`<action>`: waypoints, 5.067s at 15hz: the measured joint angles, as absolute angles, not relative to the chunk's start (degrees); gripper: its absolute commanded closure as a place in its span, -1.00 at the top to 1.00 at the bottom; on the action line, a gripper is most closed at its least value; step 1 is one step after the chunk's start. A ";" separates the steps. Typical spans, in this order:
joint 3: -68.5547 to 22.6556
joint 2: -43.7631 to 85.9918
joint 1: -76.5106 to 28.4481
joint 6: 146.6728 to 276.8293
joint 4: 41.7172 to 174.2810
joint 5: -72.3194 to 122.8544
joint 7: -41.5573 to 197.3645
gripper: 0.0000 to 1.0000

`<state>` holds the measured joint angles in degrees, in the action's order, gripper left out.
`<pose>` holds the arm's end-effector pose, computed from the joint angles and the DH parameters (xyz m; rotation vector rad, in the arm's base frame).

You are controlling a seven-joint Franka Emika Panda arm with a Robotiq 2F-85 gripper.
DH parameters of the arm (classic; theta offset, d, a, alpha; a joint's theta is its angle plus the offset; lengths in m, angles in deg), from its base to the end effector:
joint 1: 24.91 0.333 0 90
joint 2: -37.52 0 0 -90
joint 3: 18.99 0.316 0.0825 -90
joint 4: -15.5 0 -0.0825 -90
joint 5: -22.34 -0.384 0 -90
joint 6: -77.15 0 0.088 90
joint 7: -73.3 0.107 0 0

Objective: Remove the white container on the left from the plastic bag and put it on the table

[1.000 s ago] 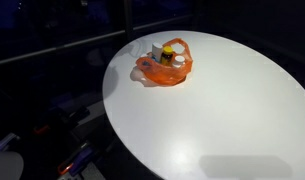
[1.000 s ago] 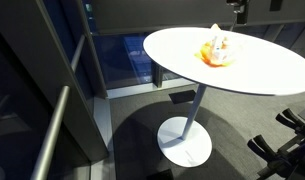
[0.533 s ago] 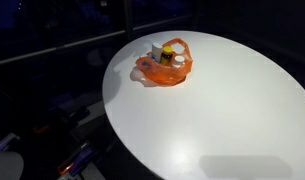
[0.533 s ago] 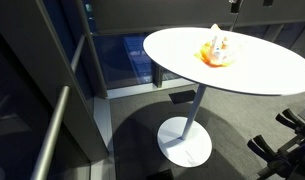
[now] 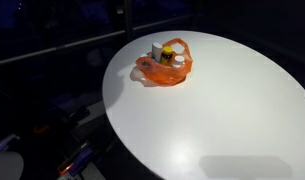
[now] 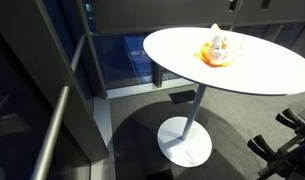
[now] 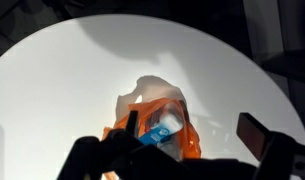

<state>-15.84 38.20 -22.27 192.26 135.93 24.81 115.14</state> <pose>0.5297 0.0512 0.4173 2.9305 -0.9215 -0.0897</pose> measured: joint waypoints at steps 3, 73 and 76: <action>-17.01 38.12 -23.35 194.32 136.30 24.78 118.77 1.00; -24.53 15.20 -21.93 206.49 119.96 24.84 127.92 -0.79; -24.55 16.80 -22.08 205.98 119.95 24.70 127.92 -0.79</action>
<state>-24.55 16.80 -22.08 205.98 119.95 24.70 127.92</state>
